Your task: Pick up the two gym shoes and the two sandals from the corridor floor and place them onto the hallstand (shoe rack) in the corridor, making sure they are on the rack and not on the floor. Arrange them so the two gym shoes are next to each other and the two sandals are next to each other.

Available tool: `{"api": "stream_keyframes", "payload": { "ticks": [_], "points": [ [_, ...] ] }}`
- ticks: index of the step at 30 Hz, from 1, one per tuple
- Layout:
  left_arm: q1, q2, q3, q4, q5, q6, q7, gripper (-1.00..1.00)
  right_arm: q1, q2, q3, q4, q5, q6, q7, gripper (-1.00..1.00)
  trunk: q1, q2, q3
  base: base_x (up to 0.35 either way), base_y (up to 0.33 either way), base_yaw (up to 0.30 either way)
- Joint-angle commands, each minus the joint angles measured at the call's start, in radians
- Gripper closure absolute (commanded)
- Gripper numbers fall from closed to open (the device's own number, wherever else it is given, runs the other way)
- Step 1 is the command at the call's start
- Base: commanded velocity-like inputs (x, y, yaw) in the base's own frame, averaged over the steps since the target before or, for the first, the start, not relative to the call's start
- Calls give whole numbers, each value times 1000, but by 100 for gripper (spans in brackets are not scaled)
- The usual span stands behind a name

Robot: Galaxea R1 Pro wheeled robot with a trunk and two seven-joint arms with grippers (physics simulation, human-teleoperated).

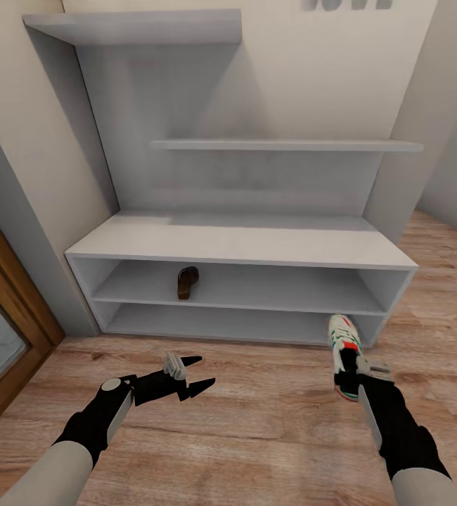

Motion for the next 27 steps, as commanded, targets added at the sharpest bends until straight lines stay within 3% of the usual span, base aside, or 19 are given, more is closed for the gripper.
{"api": "stream_keyframes", "payload": {
  "ticks": [1, 11, 21, 27],
  "points": [
    [-1, 1, -2, 1, 3, -8, -1, -100, -22, 0, 0, -7, 10, 6, 3, 100, 0, 0, -1, 0, 0, 0],
    [-1, 1, -2, 1, 2, -8, -1, -100, -87, 0, -1, -89, 13, 7, 1, 100, 0, 0, -1, 0, 0, 0],
    [-1, 0, -2, 3, 5, -8, -3, -100, -92, 0, -2, -95, 13, 7, 3, 100, 0, 0, -1, 12, 0, 0],
    [-1, -2, -3, 41, 2, -8, -4, -100, -92, 0, 1, -93, 10, 6, 4, 100, 0, 0, -1, 193, 0, 0]
  ]
}}
